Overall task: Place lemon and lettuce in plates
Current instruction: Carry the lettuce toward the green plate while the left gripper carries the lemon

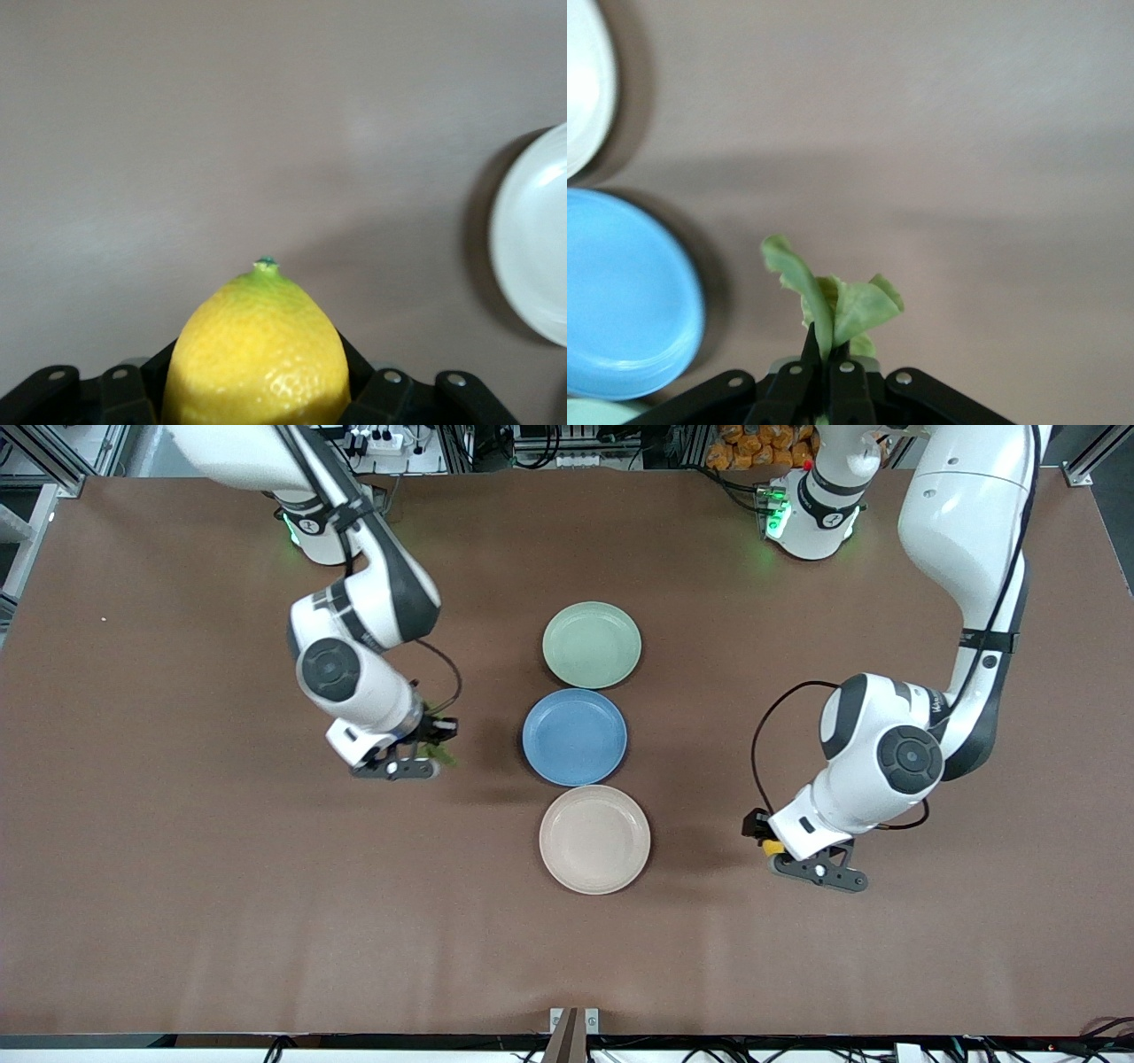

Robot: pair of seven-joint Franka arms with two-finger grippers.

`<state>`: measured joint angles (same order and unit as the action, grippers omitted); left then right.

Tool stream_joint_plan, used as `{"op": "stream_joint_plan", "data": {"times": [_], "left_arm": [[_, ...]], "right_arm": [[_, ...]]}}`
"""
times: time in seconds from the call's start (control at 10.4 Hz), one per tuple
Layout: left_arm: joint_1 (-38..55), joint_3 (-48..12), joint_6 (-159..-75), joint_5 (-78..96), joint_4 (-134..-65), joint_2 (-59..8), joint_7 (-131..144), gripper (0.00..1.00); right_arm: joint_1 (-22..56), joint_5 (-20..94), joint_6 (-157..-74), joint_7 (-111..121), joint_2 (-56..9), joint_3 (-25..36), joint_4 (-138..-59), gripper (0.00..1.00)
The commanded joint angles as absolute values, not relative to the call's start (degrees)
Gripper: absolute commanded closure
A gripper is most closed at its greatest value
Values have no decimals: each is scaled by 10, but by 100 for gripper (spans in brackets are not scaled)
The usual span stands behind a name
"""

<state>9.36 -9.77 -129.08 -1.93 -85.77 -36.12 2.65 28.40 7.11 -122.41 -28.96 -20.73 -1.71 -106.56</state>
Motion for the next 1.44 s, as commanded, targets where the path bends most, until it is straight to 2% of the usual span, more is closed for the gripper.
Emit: {"op": "stream_joint_plan", "data": {"times": [0.0, 0.19, 0.38, 0.57, 1.05, 1.34], "left_arm": [[118, -108, -1282, -20, -820, -379, 66, 54], [145, -108, -1295, -20, -793, -400, 111, 54], [170, -108, -1351, -18, -792, -420, 152, 54], [185, -108, -1422, 14, -788, -443, 168, 54], [234, -107, -1473, 31, -769, -493, 201, 54], [252, -106, -1492, 31, -769, -516, 211, 54]], "right_arm": [[345, 78, -1225, -379, -191, -11, -1085, 100], [400, 78, -1230, -460, -195, -11, -1081, 100], [438, 78, -1233, -523, -198, -11, -1079, 100], [470, 78, -1234, -590, -203, -11, -1076, 96], [544, 79, -1310, -742, -238, -11, -1075, 92], [566, 75, -1322, -782, -272, -11, -1046, 89]]}}
